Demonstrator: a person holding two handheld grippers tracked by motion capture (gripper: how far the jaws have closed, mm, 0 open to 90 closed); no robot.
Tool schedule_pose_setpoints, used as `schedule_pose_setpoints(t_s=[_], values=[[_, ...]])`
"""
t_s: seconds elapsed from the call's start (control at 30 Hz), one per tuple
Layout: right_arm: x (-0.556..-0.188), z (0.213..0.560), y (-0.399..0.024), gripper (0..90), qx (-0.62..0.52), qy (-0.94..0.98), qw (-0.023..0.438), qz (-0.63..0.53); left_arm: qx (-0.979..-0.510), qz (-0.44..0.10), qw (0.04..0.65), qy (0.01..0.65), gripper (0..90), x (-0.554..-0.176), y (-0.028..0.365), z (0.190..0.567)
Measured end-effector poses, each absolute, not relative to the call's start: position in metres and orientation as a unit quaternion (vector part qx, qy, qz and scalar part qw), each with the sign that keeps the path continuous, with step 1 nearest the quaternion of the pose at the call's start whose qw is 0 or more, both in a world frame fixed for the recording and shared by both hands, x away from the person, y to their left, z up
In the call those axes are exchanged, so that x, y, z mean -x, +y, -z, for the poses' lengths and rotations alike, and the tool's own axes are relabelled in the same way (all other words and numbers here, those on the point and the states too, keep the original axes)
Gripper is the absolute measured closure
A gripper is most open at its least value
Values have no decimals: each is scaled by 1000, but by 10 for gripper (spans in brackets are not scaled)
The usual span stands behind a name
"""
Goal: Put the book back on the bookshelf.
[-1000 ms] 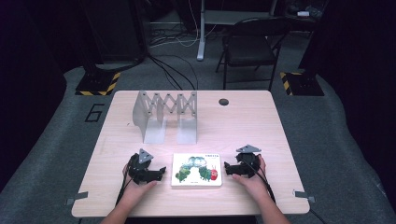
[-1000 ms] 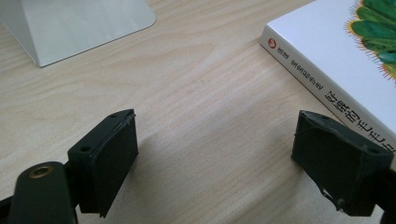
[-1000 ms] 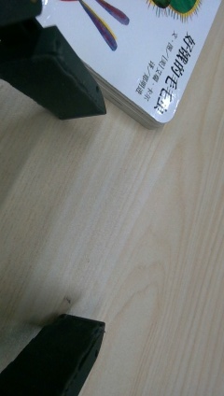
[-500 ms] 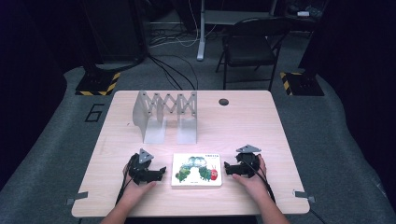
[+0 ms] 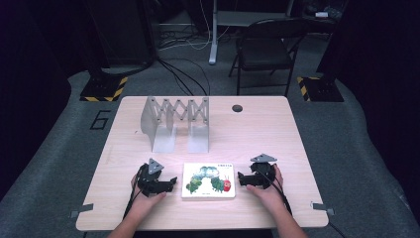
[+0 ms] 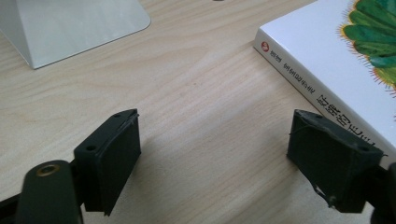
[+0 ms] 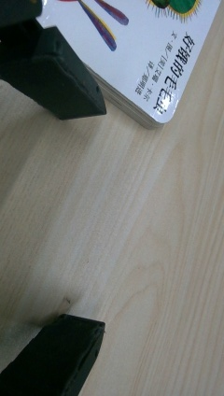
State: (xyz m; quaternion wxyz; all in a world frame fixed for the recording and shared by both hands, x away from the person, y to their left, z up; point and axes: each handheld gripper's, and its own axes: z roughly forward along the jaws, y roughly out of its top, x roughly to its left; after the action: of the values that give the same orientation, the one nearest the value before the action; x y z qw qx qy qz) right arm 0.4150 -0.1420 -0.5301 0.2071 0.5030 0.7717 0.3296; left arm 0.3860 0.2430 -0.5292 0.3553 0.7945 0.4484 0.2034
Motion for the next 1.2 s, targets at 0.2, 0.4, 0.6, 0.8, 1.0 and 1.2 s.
schedule_pose_setpoints(t_s=[0.2,0.4,0.6,0.8,1.0,1.2], values=[[-415,530,-142,0,-502,772,207,-330,-797,-204,357,442,231,-386,242,529],[-413,528,-143,158,-497,768,218,-342,-791,-207,362,449,257,-386,241,529],[-412,523,-145,303,-493,774,217,-334,-799,-187,356,448,303,-385,241,524],[-411,519,-142,368,-496,780,191,-331,-794,-174,368,451,334,-382,241,519],[-409,517,-139,403,-491,786,186,-326,-796,-169,368,450,350,-379,240,515],[-407,513,-135,431,-487,790,171,-329,-794,-167,368,454,354,-377,240,512]])
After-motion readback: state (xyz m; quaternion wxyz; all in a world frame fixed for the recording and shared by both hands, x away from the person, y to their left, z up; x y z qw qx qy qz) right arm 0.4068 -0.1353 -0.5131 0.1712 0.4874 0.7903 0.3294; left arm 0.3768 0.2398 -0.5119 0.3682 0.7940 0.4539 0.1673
